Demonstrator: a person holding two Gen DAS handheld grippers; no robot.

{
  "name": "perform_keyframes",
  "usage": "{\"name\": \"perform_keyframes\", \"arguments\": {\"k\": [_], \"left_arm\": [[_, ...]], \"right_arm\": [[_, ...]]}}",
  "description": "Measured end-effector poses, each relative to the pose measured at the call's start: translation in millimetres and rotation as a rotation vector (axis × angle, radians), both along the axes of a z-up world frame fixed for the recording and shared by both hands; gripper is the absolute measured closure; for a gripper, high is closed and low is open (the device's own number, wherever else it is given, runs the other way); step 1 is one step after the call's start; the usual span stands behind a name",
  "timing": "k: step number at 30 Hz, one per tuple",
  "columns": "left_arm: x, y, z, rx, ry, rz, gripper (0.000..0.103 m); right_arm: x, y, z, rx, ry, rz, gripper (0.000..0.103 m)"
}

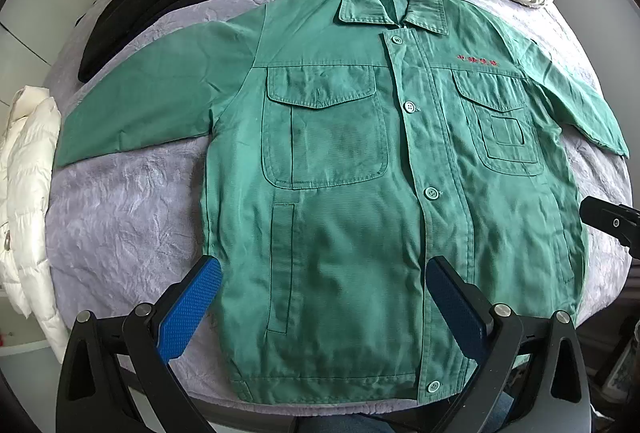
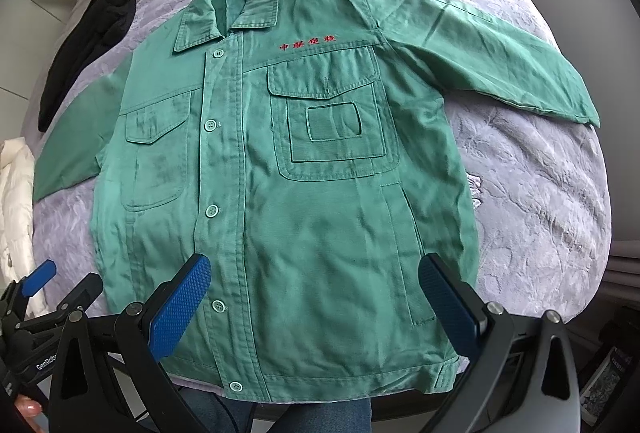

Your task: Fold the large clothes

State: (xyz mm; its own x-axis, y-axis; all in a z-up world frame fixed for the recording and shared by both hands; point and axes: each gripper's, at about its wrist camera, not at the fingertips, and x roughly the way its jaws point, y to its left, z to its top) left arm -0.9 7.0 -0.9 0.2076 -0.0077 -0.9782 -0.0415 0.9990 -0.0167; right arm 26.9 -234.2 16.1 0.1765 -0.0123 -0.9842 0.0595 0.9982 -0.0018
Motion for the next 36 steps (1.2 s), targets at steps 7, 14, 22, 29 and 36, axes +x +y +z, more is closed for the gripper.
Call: {"name": "perform_keyframes", "arguments": {"k": [7, 14, 22, 29, 36], "left_arm": [[0.3, -0.8, -1.4, -0.008, 0.026, -0.001, 0.001], [1.2, -3.1, -2.9, -0.022, 0.066, 0.006, 0.001], [1.2, -2.0, -2.6, -0.013, 0.048, 0.004, 0.001], [2.1, -0.3, -3.0, -0.01, 0.003, 0.001, 0.001], [6.0, -7.9, -6.6, -0.003, 0.023, 0.004, 0.001]], "right_arm": [[0.3, 0.9, 1.0, -0.006, 0.0, -0.001, 0.0], [0.8, 0.7, 1.2, -0.008, 0.001, 0.003, 0.0], [1.3, 1.7, 1.1, -0.009, 0.002, 0.005, 0.0], [1.4, 1.4, 0.6, -0.008, 0.004, 0.004, 0.0], [3.8, -2.9, -4.1, 0.008, 0.011, 0.002, 0.0]]}}
